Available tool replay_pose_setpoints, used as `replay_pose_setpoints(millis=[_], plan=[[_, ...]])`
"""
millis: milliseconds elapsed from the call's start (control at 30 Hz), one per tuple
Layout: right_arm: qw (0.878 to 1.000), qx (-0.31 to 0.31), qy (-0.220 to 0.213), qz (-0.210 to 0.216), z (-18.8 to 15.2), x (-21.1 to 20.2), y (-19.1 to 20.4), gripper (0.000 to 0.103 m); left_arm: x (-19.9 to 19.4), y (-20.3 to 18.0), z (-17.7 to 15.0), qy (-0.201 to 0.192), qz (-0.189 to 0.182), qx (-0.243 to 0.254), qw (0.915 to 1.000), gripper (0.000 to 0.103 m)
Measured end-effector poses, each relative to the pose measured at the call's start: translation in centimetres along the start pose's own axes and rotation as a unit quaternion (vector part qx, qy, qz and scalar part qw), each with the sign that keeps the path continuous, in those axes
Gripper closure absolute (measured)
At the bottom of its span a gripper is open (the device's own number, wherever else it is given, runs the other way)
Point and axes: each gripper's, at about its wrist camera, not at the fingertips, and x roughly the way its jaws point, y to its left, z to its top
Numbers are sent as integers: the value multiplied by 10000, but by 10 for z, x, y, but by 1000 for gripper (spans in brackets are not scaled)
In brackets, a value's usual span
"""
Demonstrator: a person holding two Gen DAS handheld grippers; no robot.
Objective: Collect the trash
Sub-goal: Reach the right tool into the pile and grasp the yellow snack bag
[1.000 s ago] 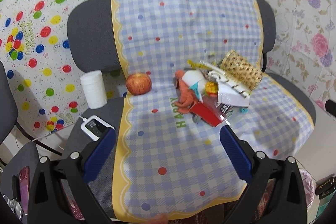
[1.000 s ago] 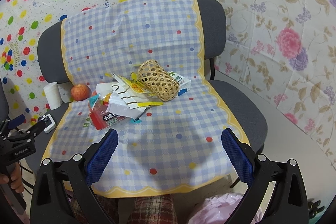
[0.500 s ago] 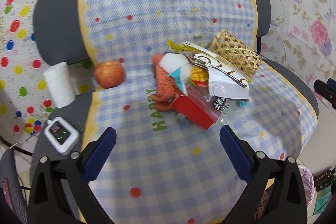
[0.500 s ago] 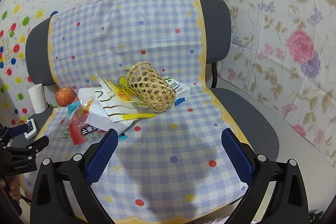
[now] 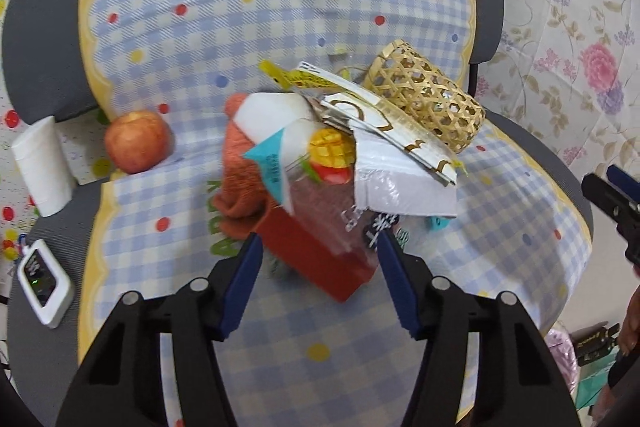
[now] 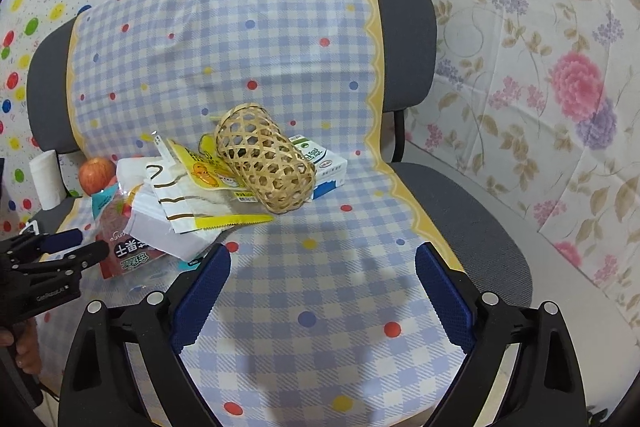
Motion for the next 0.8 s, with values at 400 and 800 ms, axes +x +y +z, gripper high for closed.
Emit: replay_pose_setpoints(millis=[400, 800], plan=[[9993, 73, 261, 257, -6, 4, 0, 50, 26, -1, 16, 155, -613, -297, 9976, 73], [9977, 133, 241, 622, -4, -9, 17, 36, -66, 24, 5, -914, -473, -77, 9947, 101]])
